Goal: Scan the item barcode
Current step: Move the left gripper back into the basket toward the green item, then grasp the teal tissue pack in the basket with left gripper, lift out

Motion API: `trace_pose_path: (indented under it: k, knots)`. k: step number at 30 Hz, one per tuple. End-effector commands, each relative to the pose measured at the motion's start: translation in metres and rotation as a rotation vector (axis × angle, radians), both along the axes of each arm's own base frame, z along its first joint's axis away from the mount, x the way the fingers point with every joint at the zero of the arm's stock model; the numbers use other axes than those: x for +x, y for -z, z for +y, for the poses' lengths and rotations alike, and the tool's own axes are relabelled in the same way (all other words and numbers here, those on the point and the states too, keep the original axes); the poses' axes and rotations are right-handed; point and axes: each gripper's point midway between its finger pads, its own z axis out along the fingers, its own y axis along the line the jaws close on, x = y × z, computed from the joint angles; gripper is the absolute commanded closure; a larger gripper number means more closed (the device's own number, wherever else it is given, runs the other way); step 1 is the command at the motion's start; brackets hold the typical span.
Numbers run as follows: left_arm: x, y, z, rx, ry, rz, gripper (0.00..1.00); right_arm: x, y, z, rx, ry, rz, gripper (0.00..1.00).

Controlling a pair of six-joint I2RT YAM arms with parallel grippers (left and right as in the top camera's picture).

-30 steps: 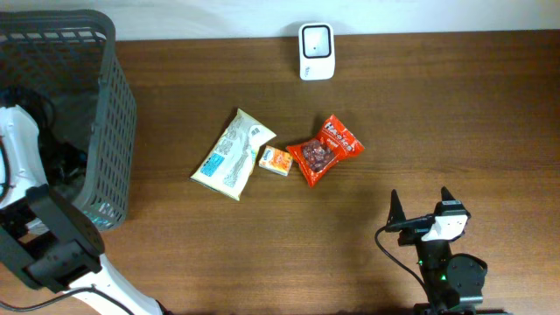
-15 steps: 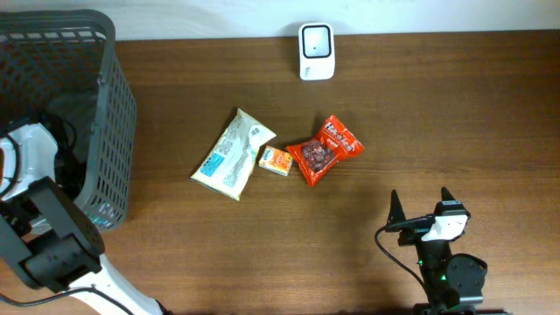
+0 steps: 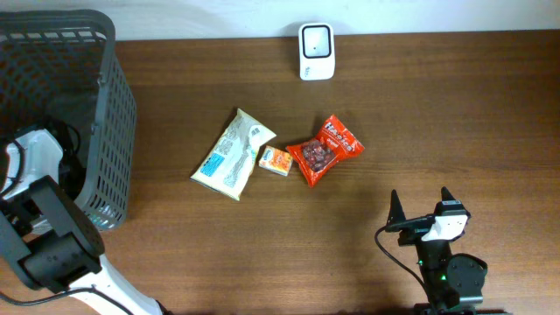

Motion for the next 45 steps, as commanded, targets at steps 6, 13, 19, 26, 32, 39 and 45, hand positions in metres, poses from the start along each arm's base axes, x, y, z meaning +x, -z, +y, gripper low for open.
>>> trace_pose_path:
  k: [6, 13, 19, 26, 32, 39, 45]
  knots:
    - [0.027, -0.041, 0.012, 0.017, -0.004, -0.077, 1.00, 0.000, 0.003, -0.001, 0.004, 0.004, 0.003, 0.02]
    - [0.081, -0.186, 0.037, 0.164, 0.000, -0.392, 1.00, 0.000, 0.003, -0.001, 0.004, 0.004, 0.003, 0.02]
    - [0.103, -0.317, 0.015, 0.207, 0.053, -0.818, 1.00, 0.000, 0.003, -0.001, 0.004, 0.004, 0.003, 0.02]
    - [0.121, -0.424, -0.123, -0.161, 0.465, -1.306, 1.00, 0.000, 0.003, -0.001, 0.004, 0.004, 0.003, 0.02]
    - [0.130, -0.417, -0.219, -0.302, 0.747, -1.276, 1.00, 0.000, 0.003, -0.001, 0.004, 0.004, 0.003, 0.02]
    - [0.140, -0.334, -0.316, -0.307, 0.930, -0.943, 1.00, 0.000, 0.003, -0.001, 0.004, 0.004, 0.003, 0.02]
    - [0.141, -0.227, -0.396, -0.371, 1.080, -0.655, 1.00, 0.000, 0.003, -0.001, 0.004, 0.004, 0.003, 0.02]
